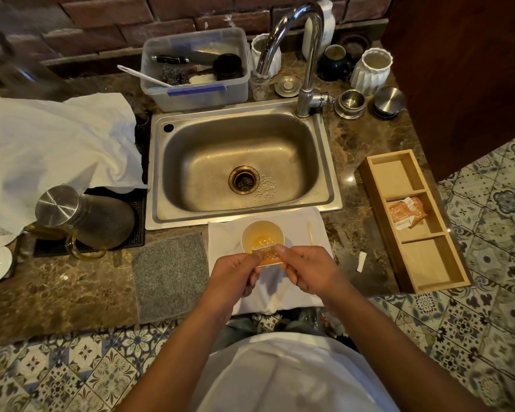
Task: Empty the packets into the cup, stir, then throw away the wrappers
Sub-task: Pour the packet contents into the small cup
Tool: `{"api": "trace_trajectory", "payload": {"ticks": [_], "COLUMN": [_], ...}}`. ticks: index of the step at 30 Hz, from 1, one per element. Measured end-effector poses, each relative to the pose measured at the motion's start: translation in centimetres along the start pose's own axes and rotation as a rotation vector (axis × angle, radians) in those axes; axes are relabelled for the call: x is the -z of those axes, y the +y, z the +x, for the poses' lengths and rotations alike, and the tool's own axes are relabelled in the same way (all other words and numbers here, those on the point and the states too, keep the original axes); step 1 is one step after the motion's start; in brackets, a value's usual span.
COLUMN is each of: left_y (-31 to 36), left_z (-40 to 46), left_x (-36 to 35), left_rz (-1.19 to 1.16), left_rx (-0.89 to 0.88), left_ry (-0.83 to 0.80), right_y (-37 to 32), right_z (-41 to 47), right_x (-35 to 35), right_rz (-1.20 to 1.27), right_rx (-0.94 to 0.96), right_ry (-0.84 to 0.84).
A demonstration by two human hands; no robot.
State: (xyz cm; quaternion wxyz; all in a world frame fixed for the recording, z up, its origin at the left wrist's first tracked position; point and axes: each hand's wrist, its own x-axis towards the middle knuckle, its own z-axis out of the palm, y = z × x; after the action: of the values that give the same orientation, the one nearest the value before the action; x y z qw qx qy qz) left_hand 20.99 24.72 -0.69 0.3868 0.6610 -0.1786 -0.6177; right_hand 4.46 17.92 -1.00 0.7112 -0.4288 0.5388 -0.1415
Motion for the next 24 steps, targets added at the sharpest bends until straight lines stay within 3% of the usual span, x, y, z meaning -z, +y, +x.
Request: {"api": "trace_trajectory", "payload": {"ticks": [4, 15, 24], "left_y": [0.07, 0.10, 0.03], "left_z": [0.03, -0.26, -0.19], "left_x": [-0.10, -0.21, -0.15], "left_rz": [-0.020, -0.021, 0.007], "left_rx": [0.007, 0.008, -0.026], "left_ry": [0.006, 0.007, 0.004], "right_y": [-0.05, 0.45, 0.57], "right_z": [-0.21, 0.26, 0.26], "right_x": [-0.03, 0.13, 0.15], "right_rz": [-0.009, 0.029, -0.040], "right_rx": [-0.003, 0.017, -0.024], "right_ry": [-0.058, 0.051, 0.006]}}
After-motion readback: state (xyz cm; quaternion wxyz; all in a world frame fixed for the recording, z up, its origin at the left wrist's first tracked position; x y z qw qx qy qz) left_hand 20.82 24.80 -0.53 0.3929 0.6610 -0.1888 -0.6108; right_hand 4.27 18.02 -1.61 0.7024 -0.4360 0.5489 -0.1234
